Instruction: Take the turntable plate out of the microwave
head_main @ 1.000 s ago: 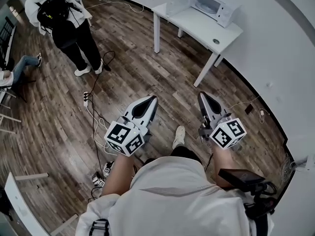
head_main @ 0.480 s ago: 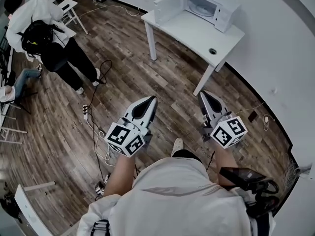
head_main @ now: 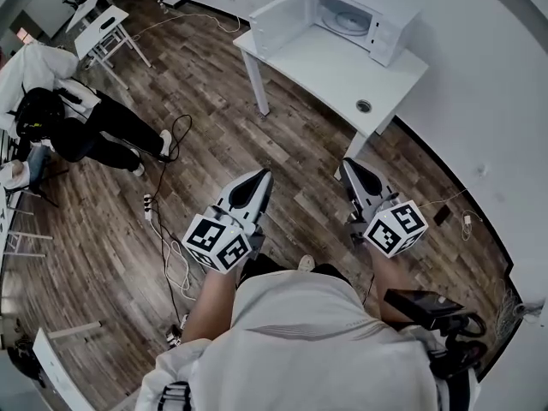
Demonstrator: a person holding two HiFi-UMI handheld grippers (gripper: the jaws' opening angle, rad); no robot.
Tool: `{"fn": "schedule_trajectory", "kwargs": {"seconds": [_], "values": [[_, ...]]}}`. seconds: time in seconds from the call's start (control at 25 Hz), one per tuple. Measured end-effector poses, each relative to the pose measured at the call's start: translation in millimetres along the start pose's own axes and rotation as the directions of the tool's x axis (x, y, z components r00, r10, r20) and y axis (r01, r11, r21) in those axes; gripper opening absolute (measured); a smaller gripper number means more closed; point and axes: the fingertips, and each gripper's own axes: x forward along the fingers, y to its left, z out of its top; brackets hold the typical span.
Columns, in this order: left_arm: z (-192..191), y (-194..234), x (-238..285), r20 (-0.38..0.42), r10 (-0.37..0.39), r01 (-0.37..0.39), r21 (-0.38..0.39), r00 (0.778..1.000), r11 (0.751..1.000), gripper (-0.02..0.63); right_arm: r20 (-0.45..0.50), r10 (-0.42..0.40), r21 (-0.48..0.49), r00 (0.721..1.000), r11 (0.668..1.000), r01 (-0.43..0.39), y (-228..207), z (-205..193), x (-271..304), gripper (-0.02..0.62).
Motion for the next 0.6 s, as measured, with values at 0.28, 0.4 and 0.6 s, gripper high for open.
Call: {"fn": "schedule_trajectory", "kwargs": {"seconds": [0.28,0.4,0.6], "values": [[4,19,50,-0.001,-0.046,0.046,-0.007,0.999,0.999,0.011,-0.01,-0.038,0.005,0.999,0.999,0.038,-38,3,21,0.005],[7,36,70,0.004,-0.076,0.076,-0.014,0.997,0.997,0.011,-0.003,-0.057,-0.01,0.998,0.998,0.057,-52,5,36,0.004],[24,76,106,0.014,-0.116,0.116,-0.015,0.993,0.993,0.011,-0.008,-0.096,-0.035,0.995,0.995,0.096,-74,15,79,0.005]]}}
